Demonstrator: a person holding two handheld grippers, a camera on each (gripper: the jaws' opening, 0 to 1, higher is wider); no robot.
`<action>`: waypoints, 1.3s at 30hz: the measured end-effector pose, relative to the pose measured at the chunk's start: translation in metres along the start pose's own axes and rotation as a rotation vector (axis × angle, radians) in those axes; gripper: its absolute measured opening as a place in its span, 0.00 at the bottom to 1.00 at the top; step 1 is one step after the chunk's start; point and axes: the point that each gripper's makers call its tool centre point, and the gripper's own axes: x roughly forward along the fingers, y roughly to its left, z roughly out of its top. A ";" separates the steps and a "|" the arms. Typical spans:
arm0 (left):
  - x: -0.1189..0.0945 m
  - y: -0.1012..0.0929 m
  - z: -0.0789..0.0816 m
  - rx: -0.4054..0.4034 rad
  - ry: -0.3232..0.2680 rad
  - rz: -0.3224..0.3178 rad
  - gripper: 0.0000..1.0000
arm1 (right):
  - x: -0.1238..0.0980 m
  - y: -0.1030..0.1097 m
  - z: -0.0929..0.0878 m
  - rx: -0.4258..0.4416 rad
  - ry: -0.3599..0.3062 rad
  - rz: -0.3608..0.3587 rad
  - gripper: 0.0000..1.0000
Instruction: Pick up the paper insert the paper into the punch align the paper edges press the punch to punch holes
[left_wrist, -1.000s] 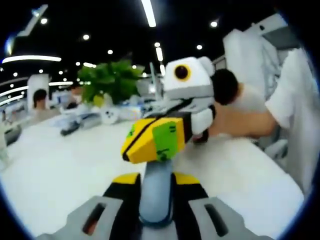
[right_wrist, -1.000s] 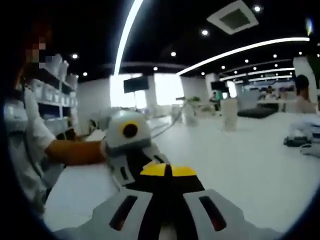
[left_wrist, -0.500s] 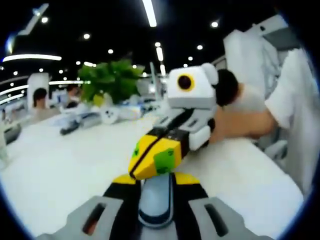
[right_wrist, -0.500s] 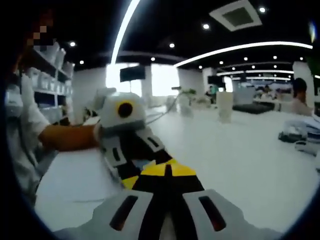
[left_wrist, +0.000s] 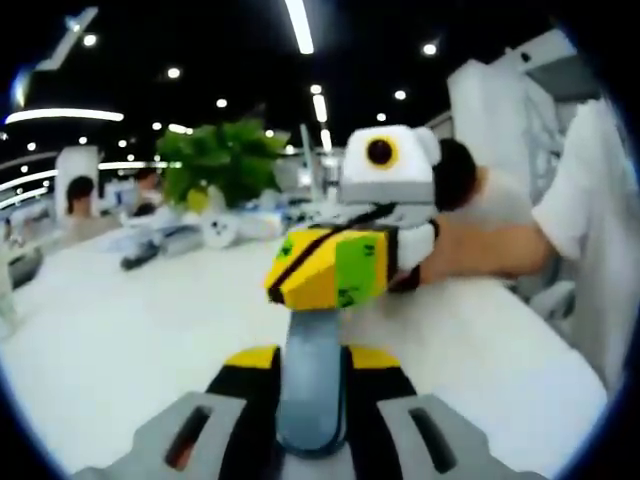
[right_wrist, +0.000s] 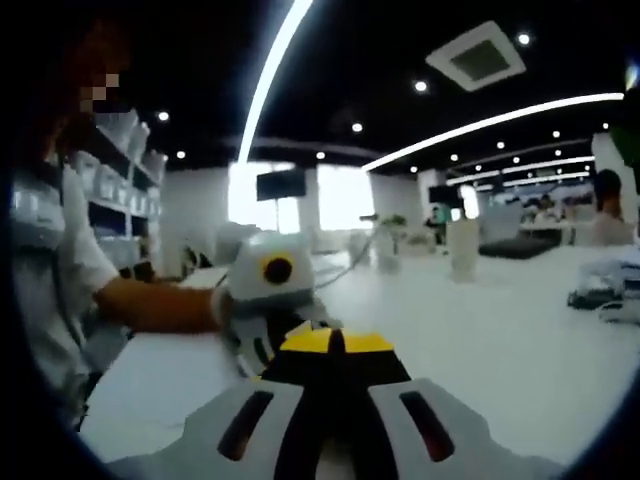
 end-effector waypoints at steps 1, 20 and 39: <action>0.000 0.000 0.000 0.000 0.000 0.001 0.26 | -0.002 0.002 0.007 -0.019 -0.032 0.008 0.04; -0.003 0.004 0.014 0.048 -0.056 0.018 0.50 | -0.044 -0.031 0.028 0.062 -0.165 -0.070 0.22; -0.076 -0.005 0.038 0.030 -0.154 0.124 0.65 | -0.049 -0.035 0.044 0.078 -0.245 -0.099 0.28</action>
